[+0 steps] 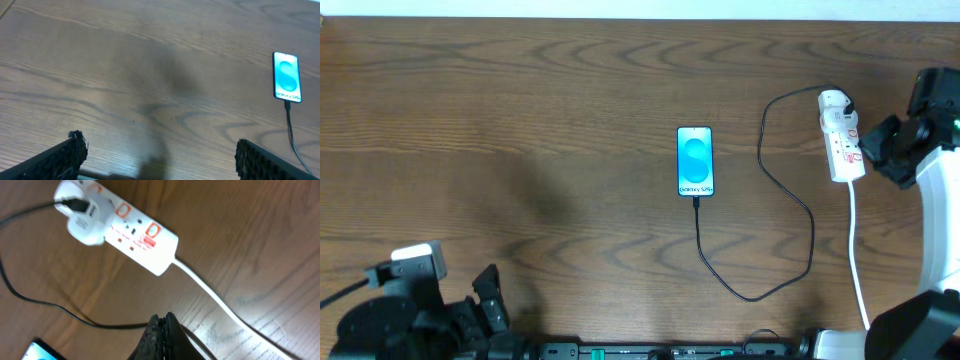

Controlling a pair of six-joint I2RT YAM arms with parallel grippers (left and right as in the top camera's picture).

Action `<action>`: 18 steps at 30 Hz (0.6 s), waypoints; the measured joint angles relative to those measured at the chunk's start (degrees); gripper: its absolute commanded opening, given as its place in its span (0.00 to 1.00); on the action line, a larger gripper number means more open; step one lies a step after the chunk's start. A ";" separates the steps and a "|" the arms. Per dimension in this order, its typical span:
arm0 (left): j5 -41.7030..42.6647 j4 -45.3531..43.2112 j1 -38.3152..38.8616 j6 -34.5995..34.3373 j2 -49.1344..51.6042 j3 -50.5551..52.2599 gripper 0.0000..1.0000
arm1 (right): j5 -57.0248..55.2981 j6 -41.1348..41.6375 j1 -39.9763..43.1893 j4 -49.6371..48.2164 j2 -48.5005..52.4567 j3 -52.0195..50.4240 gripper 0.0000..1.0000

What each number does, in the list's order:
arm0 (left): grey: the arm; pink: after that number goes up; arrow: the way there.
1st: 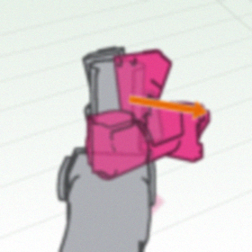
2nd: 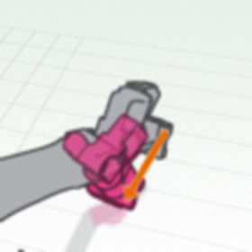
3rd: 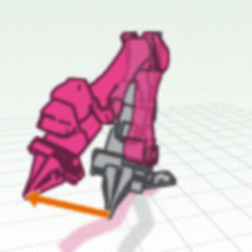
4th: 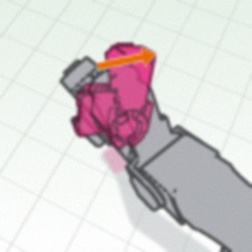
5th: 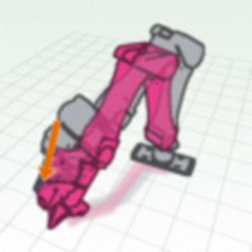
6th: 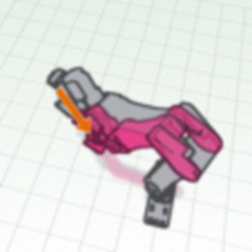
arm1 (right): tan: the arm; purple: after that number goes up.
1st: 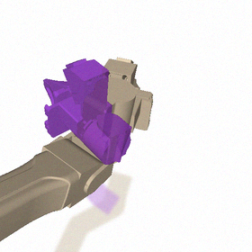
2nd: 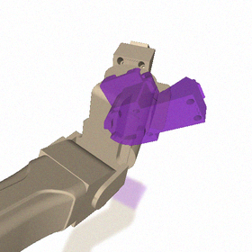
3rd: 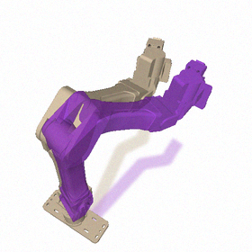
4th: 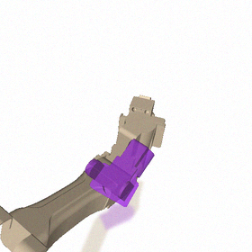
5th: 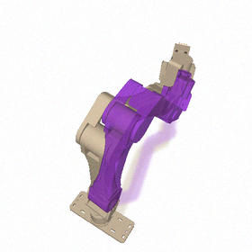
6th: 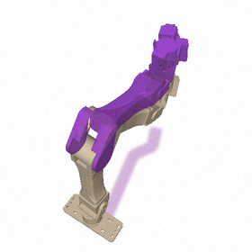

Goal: Plug charger to phone and switch on socket
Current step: 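Move the right gripper over the white power strip's switch, then press down the power strip switch with the right gripper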

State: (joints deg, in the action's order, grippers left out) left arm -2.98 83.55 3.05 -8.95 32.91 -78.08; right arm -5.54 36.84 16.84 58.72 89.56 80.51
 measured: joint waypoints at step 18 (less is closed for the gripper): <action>0.00 -0.15 0.00 0.00 -4.09 0.00 0.96 | -0.07 -1.51 0.98 5.75 24.65 21.51 0.02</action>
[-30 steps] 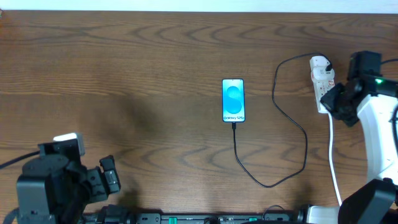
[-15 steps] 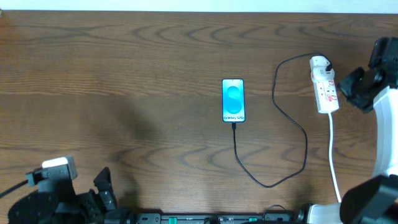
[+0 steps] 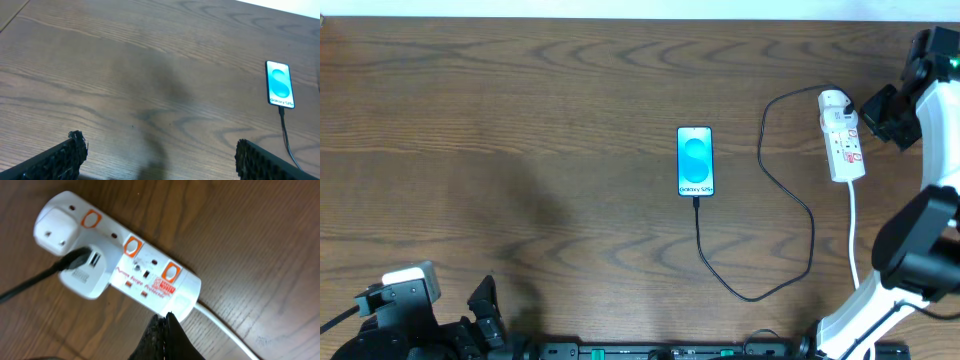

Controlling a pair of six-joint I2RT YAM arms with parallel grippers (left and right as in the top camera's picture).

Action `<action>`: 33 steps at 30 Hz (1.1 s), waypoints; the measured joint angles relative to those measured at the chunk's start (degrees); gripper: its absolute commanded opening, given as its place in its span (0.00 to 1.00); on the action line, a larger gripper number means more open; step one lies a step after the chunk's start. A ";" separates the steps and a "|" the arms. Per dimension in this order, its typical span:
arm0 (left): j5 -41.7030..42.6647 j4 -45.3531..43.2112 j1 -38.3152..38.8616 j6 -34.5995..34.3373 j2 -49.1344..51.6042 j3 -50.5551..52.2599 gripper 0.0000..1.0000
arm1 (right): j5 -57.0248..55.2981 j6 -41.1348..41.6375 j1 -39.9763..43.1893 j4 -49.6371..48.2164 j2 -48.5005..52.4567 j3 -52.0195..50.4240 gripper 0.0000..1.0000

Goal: Plug charger to phone and switch on socket
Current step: 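Press down the power strip switch with the right gripper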

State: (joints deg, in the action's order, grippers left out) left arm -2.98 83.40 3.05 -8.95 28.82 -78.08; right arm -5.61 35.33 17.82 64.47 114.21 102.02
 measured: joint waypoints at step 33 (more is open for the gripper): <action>0.00 -0.02 0.00 0.00 -5.05 0.00 0.97 | 10.05 0.07 3.28 -8.81 13.31 2.36 0.02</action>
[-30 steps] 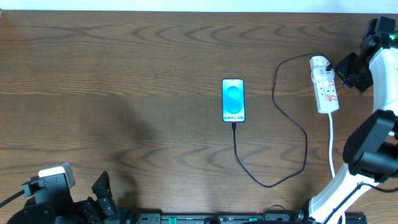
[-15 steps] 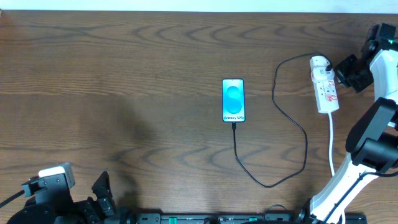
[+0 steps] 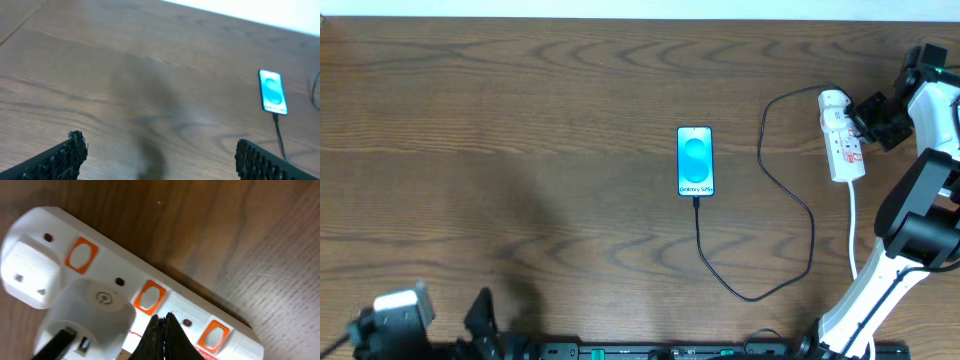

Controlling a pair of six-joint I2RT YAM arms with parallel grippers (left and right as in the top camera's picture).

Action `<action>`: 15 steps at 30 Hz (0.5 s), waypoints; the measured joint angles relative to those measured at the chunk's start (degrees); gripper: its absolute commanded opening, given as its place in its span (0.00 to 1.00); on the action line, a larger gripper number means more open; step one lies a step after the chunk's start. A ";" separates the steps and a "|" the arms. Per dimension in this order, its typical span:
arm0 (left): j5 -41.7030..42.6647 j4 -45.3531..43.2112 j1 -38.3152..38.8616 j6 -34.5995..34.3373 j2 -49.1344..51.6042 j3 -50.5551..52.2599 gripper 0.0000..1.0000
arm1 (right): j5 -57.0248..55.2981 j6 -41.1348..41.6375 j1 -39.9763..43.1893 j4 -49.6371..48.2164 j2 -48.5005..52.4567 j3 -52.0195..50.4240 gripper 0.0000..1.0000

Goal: Plug charger to phone and switch on socket
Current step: 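Press down the power strip switch with the right gripper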

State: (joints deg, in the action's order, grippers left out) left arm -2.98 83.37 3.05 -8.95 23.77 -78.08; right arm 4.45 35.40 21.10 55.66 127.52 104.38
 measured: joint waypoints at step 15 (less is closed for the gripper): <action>0.00 0.52 0.00 0.00 -15.85 0.00 0.96 | 3.32 0.15 0.00 -1.07 2.12 0.20 0.02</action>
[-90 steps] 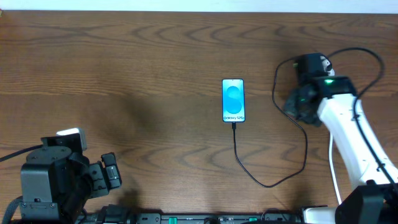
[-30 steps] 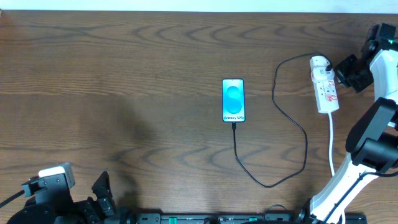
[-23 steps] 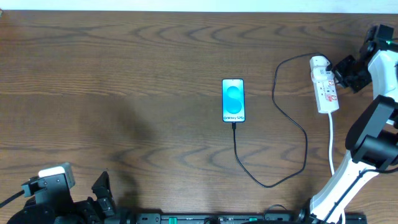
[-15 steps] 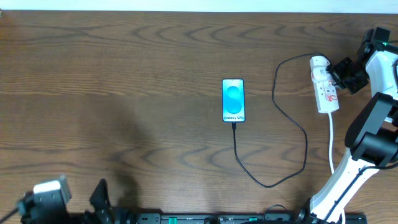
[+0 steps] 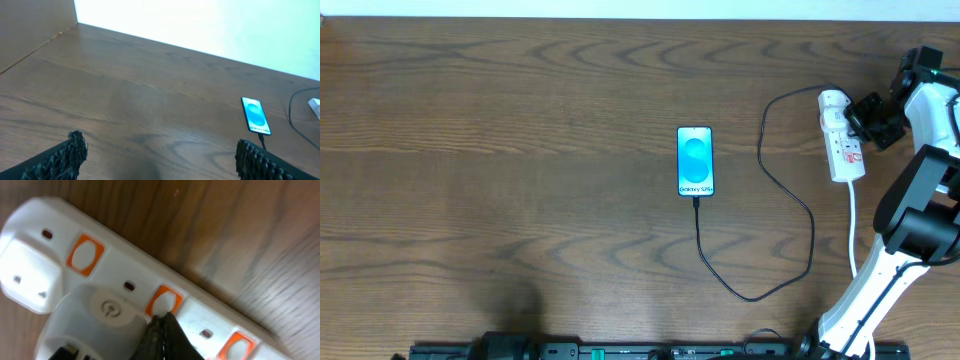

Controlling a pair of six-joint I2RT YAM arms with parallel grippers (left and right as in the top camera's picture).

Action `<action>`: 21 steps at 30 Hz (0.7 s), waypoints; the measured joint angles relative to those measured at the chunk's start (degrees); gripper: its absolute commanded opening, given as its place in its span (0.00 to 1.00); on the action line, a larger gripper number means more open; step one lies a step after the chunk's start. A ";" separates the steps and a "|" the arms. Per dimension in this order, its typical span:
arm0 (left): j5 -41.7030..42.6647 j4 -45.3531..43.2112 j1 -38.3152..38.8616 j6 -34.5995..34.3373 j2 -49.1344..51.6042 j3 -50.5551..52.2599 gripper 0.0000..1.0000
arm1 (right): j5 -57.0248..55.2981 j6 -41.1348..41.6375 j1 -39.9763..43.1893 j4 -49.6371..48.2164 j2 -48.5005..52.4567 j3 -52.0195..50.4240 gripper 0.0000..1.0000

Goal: Plug charger to phone and switch on socket
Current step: 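Press down the power strip switch with the right gripper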

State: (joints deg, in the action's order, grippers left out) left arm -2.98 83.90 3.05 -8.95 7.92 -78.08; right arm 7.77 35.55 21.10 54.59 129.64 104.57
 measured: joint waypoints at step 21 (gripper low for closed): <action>0.00 0.11 0.00 0.00 -1.07 0.00 0.97 | 0.39 0.00 0.57 0.85 0.90 2.43 0.02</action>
State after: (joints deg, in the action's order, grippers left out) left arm -2.98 84.01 3.05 -8.95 6.85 -78.08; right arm 8.16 35.55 21.67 55.44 130.54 107.00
